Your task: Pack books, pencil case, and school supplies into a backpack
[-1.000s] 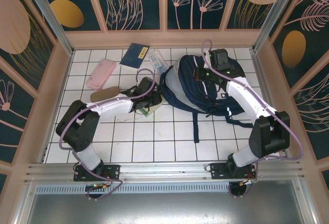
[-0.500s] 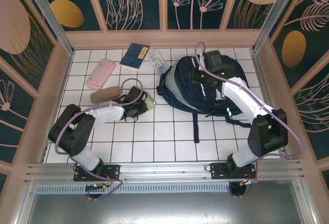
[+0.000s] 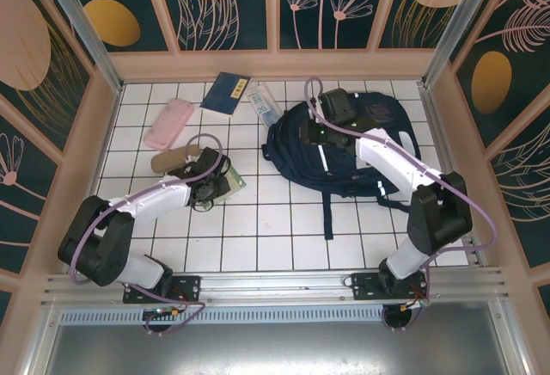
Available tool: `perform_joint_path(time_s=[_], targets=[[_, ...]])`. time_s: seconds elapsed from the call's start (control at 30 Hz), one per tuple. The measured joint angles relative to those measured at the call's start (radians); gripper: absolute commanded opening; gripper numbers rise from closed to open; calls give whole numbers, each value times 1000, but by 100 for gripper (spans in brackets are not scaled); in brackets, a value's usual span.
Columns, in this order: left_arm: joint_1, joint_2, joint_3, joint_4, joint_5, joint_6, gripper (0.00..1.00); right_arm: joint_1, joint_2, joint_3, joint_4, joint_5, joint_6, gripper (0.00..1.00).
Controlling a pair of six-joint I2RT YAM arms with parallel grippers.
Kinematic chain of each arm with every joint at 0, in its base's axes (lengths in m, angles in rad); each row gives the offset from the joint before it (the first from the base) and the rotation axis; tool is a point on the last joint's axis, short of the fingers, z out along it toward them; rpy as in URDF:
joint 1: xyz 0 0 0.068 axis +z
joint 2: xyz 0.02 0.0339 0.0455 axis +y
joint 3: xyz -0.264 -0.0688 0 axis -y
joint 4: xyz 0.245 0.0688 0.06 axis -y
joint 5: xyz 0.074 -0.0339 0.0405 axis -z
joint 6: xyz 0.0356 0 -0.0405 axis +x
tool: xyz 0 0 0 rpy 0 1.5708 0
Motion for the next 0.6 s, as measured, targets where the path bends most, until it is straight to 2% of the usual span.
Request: perform_joint_path(time_s=[0.13,0.27,0.6], targets=[[50,21,137,-7,5,53,31,21,3,2,1,1,7,30],[110,117,320,25,8,107,29,44,11,3,3,1,19,32],[263,567,759,113,87,194,29,142,28,17,21,1,85,33]])
